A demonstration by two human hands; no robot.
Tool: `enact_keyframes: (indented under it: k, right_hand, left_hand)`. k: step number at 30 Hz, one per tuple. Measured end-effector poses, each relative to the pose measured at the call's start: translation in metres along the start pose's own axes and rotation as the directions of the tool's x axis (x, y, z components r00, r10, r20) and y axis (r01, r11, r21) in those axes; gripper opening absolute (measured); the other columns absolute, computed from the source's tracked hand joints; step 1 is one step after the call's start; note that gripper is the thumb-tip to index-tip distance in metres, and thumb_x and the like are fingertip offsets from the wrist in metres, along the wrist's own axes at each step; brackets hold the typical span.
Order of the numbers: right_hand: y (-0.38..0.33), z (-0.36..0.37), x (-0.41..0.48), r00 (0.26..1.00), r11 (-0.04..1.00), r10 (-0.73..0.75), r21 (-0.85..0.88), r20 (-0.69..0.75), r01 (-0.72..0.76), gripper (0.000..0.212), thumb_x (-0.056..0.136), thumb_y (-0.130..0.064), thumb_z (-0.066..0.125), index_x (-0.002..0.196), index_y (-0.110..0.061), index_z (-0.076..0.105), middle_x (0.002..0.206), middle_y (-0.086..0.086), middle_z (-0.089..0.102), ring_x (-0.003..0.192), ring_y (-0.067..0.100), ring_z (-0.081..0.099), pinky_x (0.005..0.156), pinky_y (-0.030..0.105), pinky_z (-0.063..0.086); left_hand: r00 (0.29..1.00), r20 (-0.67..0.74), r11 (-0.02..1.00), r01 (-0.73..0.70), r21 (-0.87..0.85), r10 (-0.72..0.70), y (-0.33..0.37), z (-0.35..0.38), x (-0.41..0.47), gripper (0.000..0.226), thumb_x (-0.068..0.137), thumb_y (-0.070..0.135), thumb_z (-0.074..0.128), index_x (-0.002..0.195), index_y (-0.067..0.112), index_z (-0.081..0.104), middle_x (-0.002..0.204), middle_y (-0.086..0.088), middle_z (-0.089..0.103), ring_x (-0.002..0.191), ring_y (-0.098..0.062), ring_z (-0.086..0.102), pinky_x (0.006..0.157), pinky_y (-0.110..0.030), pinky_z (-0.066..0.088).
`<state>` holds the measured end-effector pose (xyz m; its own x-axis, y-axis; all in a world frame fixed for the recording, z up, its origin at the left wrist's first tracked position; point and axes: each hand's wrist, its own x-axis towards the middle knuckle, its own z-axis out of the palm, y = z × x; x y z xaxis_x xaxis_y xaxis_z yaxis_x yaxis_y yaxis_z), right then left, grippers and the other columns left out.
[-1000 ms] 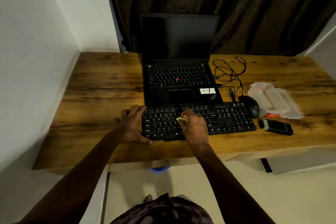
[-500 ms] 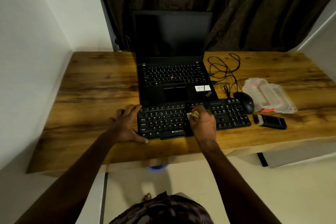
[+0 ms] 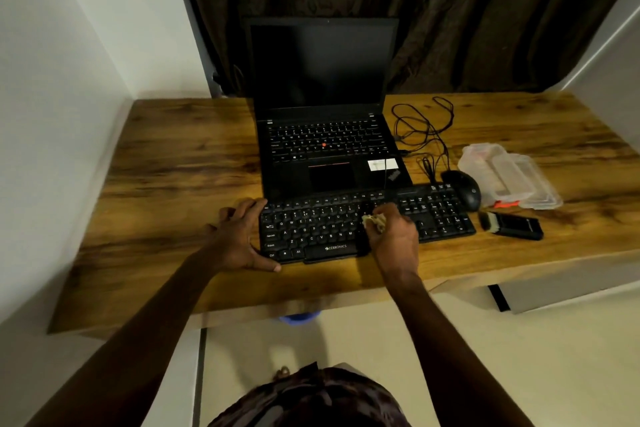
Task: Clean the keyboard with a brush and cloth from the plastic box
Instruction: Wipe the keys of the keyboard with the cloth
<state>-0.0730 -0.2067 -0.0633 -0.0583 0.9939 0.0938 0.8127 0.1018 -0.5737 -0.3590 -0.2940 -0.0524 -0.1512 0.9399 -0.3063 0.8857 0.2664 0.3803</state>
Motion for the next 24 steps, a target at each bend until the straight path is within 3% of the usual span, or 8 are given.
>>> enact_keyframes:
  k: [6,8,12,15,20,24]
  right_hand:
    - [-0.011,0.005,-0.004,0.994,0.996,-0.093,0.006,0.048,0.093,0.029,0.088,-0.021,0.073,0.114,-0.024,0.059,0.101,0.009,0.065,0.088,0.024,0.064,0.067,0.025,0.052]
    - [-0.009,0.002,-0.003,0.991,0.993,-0.115,0.041,0.074,0.113,0.03,0.088,-0.021,0.074,0.113,-0.025,0.059,0.101,0.007,0.067,0.088,0.022,0.066,0.068,0.027,0.056]
    - [0.018,-0.017,0.006,1.0,1.0,-0.006,0.028,-0.024,0.007,0.029,0.088,-0.023,0.074,0.113,-0.021,0.06,0.103,0.011,0.067,0.09,0.025,0.066,0.067,0.028,0.055]
    - [0.027,-0.023,0.008,0.997,0.999,0.047,0.012,-0.057,-0.046,0.031,0.088,-0.021,0.074,0.115,-0.021,0.057,0.104,0.013,0.066,0.092,0.029,0.065,0.072,0.037,0.059]
    - [0.005,-0.001,-0.013,0.999,1.0,-0.016,0.015,0.031,0.015,0.032,0.089,-0.023,0.072,0.115,-0.027,0.054,0.103,0.009,0.065,0.09,0.024,0.065,0.069,0.026,0.052]
    - [0.003,0.001,-0.016,0.999,0.999,-0.027,0.047,0.019,0.026,0.03,0.09,-0.026,0.072,0.113,-0.029,0.054,0.1,0.008,0.065,0.087,0.023,0.065,0.067,0.027,0.056]
  left_hand:
    - [1.0,0.001,0.999,-0.001,-0.034,0.001,-0.003,0.002,0.001,0.145,0.039,0.073,0.086,0.155,0.041,0.005,0.159,0.014,0.009,0.137,-0.028,0.016,0.103,-0.059,0.029]
    - [1.0,0.001,0.999,-0.004,-0.032,0.004,-0.002,0.001,0.001,0.145,0.039,0.073,0.086,0.155,0.041,0.005,0.159,0.014,0.009,0.137,-0.027,0.016,0.102,-0.057,0.029]
    - [1.0,-0.003,0.999,-0.011,-0.034,0.011,-0.002,0.001,0.0,0.144,0.04,0.072,0.086,0.155,0.041,0.005,0.159,0.014,0.009,0.137,-0.027,0.016,0.102,-0.056,0.029]
    - [1.0,-0.001,1.0,-0.009,-0.029,0.009,-0.002,0.001,0.001,0.144,0.04,0.072,0.086,0.155,0.041,0.005,0.159,0.014,0.009,0.137,-0.027,0.016,0.102,-0.056,0.029]
    - [1.0,-0.009,1.0,-0.01,-0.019,0.01,-0.002,0.001,0.0,0.143,0.041,0.072,0.086,0.155,0.041,0.005,0.159,0.014,0.009,0.136,-0.027,0.017,0.1,-0.054,0.03]
    - [1.0,-0.008,0.999,-0.015,-0.038,0.015,-0.002,0.001,0.0,0.143,0.04,0.072,0.086,0.155,0.041,0.006,0.158,0.015,0.01,0.136,-0.026,0.017,0.1,-0.054,0.03]
